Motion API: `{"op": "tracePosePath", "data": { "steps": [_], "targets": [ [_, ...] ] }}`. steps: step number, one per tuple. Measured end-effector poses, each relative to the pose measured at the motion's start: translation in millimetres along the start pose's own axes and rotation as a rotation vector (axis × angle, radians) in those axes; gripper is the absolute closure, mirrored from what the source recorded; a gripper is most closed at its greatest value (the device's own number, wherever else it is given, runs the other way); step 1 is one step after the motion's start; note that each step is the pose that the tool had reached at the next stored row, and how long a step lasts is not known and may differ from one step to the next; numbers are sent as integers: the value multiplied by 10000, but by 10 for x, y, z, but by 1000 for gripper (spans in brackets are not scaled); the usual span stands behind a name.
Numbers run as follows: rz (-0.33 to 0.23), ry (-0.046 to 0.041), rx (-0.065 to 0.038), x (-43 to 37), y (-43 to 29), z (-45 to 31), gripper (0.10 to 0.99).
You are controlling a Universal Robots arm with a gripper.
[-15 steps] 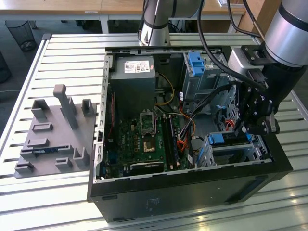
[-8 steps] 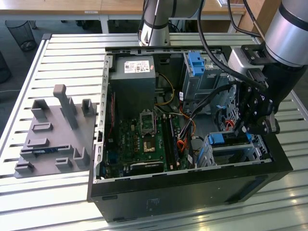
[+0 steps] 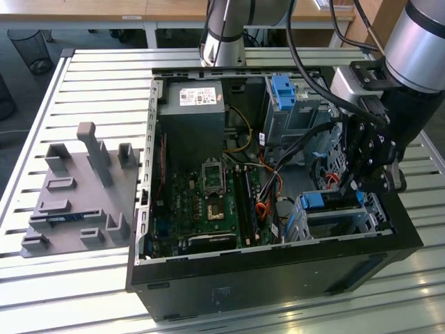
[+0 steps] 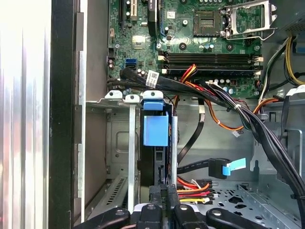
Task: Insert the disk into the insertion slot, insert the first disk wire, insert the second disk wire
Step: 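Insert the first disk wire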
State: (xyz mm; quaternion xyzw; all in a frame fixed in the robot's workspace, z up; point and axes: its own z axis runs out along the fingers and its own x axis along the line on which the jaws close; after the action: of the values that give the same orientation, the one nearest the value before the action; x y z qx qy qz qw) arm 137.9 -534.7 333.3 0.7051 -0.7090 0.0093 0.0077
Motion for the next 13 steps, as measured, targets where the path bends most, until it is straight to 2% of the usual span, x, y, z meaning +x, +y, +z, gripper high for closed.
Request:
{"op": "tracePosePath", "data": {
  "steps": [13],
  "targets": [
    [22,-2,-2,-1,-6,24,922]
  ]
}}
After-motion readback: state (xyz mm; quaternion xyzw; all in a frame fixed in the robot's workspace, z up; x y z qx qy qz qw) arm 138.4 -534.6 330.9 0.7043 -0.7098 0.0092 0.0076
